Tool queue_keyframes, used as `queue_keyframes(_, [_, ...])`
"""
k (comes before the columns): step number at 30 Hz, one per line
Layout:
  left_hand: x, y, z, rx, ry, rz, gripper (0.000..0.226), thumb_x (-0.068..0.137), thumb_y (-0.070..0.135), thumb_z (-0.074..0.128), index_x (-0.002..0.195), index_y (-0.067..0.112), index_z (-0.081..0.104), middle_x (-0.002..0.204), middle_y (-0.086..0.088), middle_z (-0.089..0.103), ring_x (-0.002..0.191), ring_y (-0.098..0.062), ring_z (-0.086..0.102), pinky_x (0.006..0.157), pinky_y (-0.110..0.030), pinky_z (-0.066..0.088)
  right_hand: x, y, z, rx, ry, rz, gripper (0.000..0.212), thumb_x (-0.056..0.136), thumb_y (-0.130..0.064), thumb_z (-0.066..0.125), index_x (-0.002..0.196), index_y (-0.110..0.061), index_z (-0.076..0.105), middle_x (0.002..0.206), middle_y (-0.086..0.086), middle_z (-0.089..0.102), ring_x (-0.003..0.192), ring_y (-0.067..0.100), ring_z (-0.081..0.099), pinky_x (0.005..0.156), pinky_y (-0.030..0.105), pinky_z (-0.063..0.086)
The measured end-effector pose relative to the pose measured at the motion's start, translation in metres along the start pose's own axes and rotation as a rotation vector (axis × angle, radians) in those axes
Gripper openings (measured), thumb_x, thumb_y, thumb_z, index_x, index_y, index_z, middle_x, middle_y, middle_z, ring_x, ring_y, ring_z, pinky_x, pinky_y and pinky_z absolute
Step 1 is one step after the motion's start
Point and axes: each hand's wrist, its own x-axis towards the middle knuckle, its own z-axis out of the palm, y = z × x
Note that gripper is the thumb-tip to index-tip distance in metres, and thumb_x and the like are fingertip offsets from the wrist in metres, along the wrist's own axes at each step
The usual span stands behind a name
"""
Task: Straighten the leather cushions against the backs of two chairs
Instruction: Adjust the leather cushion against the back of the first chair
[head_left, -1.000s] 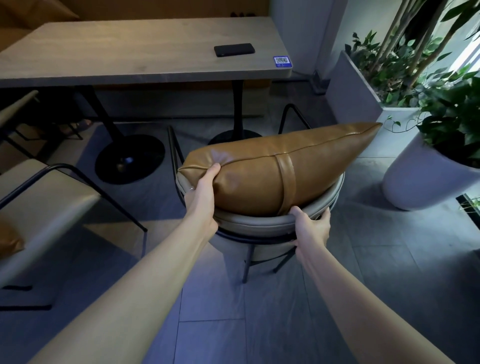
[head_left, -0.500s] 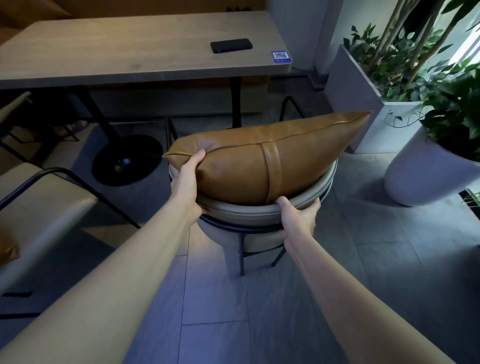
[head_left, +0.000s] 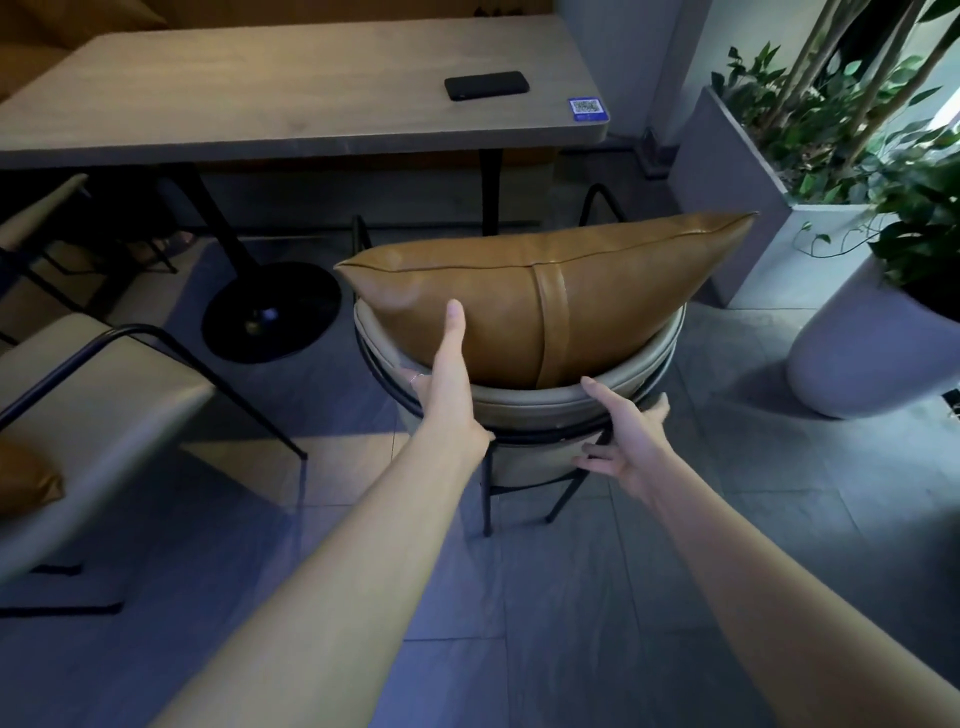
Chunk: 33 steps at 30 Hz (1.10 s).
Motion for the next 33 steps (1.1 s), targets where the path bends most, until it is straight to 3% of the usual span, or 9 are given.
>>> queue_keyframes(4, [0.015,0.006,0.006,-0.007,0.003,0.025,0.131,0.067,0.077,0.08,0.165,0.038,0.004,0.171,-0.002,0.026,0.154,-0.038,0.029,0.119,-0.075,0.022,0.011,-0.01,0.0,0.059,-0.107,0.099,0.133,0.073,-0.03,0.091,0.169,-0.037,0.0,0.174,0.026,0.021,0.143,0.062,0.041,0.079,0.065,0.059])
queue_keyframes(7, [0.024,0.013,0.006,-0.016,0.008,0.021,0.126,0.068,0.08,0.077,0.165,0.039,0.008,0.17,-0.003,0.029,0.152,-0.041,0.031,0.117,-0.078,0.02,0.019,-0.012,0.005,0.073,-0.074,0.074,0.126,0.084,-0.026,0.086,0.168,-0.034,-0.007,0.172,0.024,0.026,0.142,0.058,0.045,0.106,0.072,0.047])
queue_keyframes(9, [0.028,0.016,0.007,-0.025,0.004,0.004,0.121,0.069,0.08,0.075,0.164,0.039,0.012,0.168,-0.004,0.033,0.15,-0.042,0.034,0.117,-0.078,0.021,0.021,-0.014,0.007,0.089,-0.056,0.052,0.121,0.088,-0.021,0.083,0.168,-0.031,-0.007,0.172,0.021,0.029,0.141,0.054,0.049,0.112,0.071,0.043])
queue_keyframes(14, [0.044,0.028,0.005,0.005,-0.035,0.013,0.12,0.071,0.08,0.073,0.165,0.037,0.013,0.169,-0.004,0.033,0.151,-0.042,0.033,0.118,-0.077,0.018,0.023,-0.018,0.023,0.12,-0.052,0.024,0.114,0.09,-0.018,0.081,0.168,-0.026,-0.001,0.166,0.019,0.037,0.134,0.049,0.058,0.099,0.058,0.052])
queue_keyframes(21, [0.071,0.06,0.003,0.052,-0.086,0.001,0.12,0.07,0.08,0.074,0.165,0.039,0.014,0.17,-0.005,0.032,0.152,-0.043,0.03,0.116,-0.082,0.013,0.033,-0.017,0.051,0.156,-0.063,-0.051,0.124,0.086,-0.025,0.087,0.169,-0.029,-0.005,0.17,0.012,0.033,0.133,0.044,0.061,0.115,0.055,0.047])
queue_keyframes(33, [0.111,0.098,0.012,0.069,-0.114,0.014,0.112,0.075,0.075,0.075,0.164,0.038,0.018,0.168,-0.007,0.035,0.151,-0.046,0.032,0.115,-0.082,0.015,0.058,-0.03,0.092,0.194,-0.01,-0.104,0.126,0.081,-0.03,0.09,0.169,-0.031,0.0,0.169,0.01,0.036,0.134,0.042,0.059,0.113,0.053,0.05])
